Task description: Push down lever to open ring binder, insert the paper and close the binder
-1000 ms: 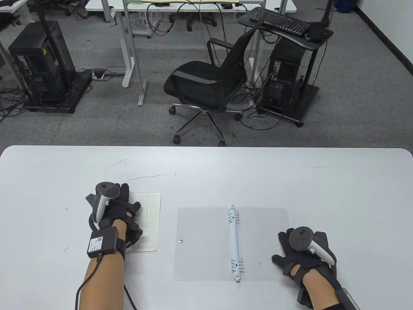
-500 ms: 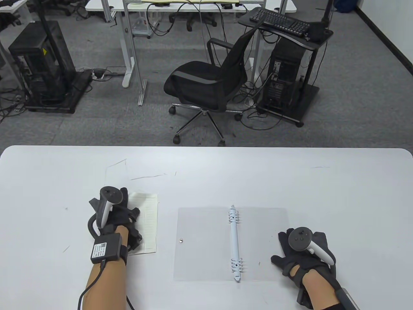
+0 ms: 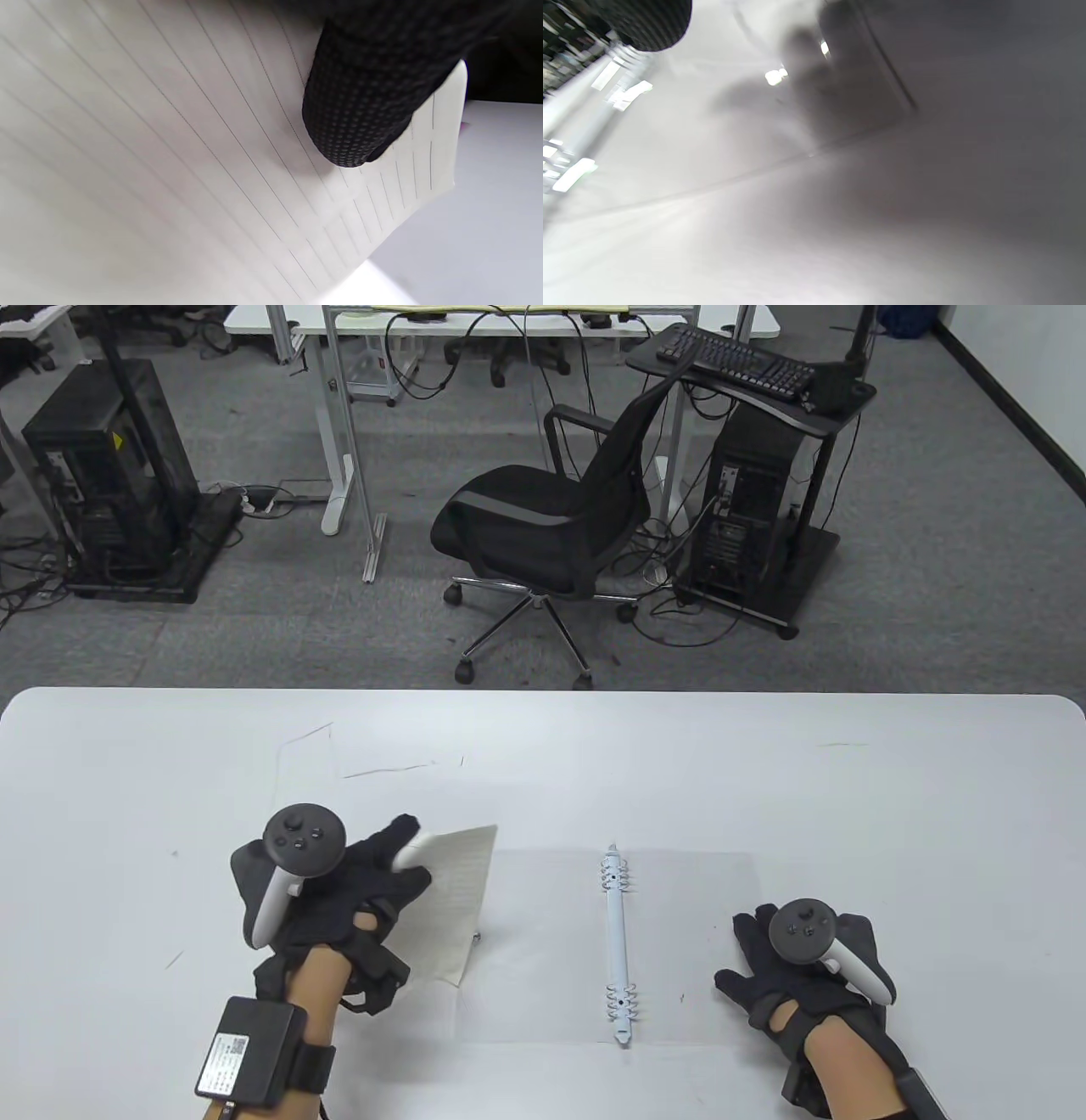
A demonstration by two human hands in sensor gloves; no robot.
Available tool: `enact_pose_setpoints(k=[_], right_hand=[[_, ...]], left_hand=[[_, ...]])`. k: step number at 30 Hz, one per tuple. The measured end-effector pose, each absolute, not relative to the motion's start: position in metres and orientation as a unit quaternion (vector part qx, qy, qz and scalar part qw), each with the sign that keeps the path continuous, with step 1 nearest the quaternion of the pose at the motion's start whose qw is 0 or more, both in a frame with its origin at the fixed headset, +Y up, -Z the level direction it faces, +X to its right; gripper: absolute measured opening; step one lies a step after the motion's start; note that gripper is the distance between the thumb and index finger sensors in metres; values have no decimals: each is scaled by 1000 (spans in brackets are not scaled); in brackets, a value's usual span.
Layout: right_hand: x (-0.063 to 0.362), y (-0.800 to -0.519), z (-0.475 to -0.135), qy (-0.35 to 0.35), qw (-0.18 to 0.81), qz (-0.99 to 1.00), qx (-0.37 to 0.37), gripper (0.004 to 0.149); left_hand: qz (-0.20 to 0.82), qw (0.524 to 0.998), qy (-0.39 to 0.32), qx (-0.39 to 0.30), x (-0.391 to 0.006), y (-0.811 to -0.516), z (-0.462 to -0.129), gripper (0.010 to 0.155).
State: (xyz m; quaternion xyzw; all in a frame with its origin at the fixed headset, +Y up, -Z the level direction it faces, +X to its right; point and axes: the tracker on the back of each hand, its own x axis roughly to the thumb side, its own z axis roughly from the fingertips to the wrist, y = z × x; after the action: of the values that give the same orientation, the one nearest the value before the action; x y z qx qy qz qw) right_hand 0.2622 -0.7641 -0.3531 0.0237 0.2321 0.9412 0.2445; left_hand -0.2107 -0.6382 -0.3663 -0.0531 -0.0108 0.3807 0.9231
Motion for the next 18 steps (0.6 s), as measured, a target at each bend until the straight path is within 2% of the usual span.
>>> enact_pose_setpoints(k=[4, 7, 10, 13, 18], right_hand=[[250, -731, -338, 128, 383, 905, 129, 92], [235, -720, -327, 121, 525, 819, 199, 95], [223, -719, -324, 137, 600, 752, 235, 81], [217, -729, -325, 189, 594, 740, 252, 59], [202, -739, -327, 195, 607, 729, 248, 45]], left_hand=[[419, 899, -105, -67, -146, -630, -334, 62], [448, 878, -142, -85, -103, -648, -315, 62], [469, 868, -142, -79, -72, -676, -302, 62], [477, 870, -122, -28, -56, -705, -291, 64], [465, 874, -142, 1, -53, -709, -280, 77]])
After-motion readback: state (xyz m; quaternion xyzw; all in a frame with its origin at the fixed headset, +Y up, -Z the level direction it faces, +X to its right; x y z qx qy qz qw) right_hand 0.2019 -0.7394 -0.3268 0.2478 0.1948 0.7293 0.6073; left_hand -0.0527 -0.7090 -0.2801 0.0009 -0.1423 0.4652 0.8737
